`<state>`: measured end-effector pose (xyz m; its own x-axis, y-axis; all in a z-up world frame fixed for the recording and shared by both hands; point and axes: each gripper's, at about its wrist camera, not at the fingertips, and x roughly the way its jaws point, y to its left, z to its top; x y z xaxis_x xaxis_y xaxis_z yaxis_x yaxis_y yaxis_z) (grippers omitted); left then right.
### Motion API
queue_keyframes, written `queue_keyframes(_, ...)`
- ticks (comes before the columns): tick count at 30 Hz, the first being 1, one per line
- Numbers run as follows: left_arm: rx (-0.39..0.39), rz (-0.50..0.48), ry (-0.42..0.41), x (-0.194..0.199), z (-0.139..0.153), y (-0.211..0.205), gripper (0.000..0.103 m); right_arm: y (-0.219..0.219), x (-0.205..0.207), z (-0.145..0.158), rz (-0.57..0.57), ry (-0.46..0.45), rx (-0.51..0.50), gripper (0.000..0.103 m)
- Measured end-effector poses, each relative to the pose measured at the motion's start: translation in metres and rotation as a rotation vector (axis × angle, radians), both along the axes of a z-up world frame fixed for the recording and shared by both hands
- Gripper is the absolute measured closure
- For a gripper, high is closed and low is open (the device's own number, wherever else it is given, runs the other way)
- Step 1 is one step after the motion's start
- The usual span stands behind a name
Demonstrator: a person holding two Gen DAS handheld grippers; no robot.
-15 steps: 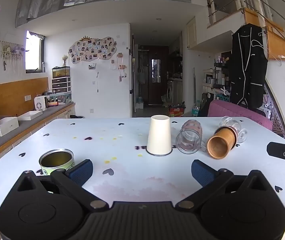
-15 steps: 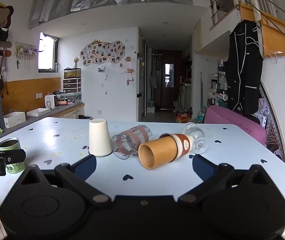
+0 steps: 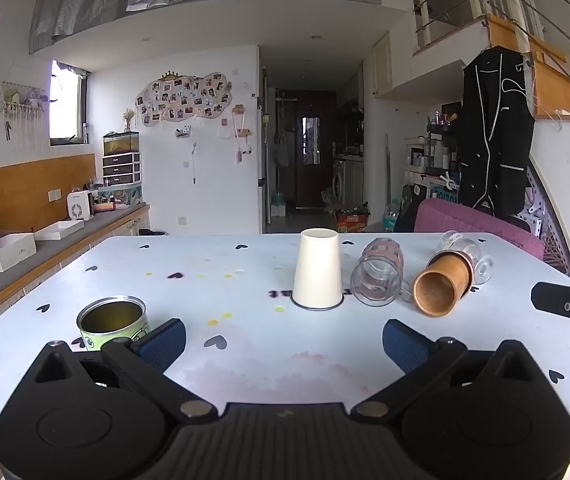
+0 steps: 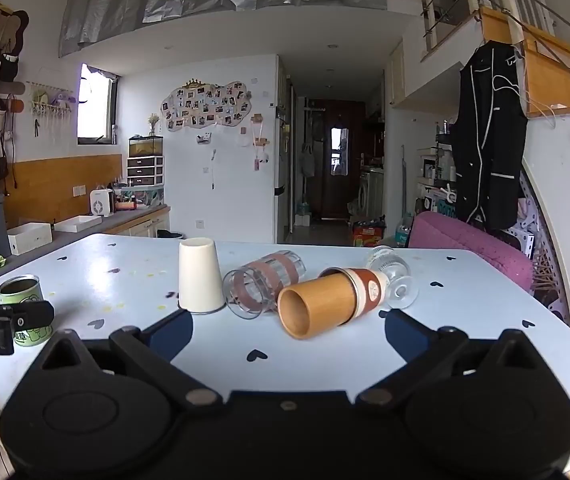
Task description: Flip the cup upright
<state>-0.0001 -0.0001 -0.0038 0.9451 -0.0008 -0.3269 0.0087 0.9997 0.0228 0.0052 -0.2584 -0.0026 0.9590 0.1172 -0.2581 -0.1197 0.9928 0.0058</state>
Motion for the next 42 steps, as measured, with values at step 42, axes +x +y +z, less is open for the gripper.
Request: queue_keyframes(42, -0.002, 0.001, 0.003, -0.0002, 0.0027, -0.0005, 0.000, 0.0057, 0.0036, 0.0001, 0.011, 0.005, -0.005, 0.000)
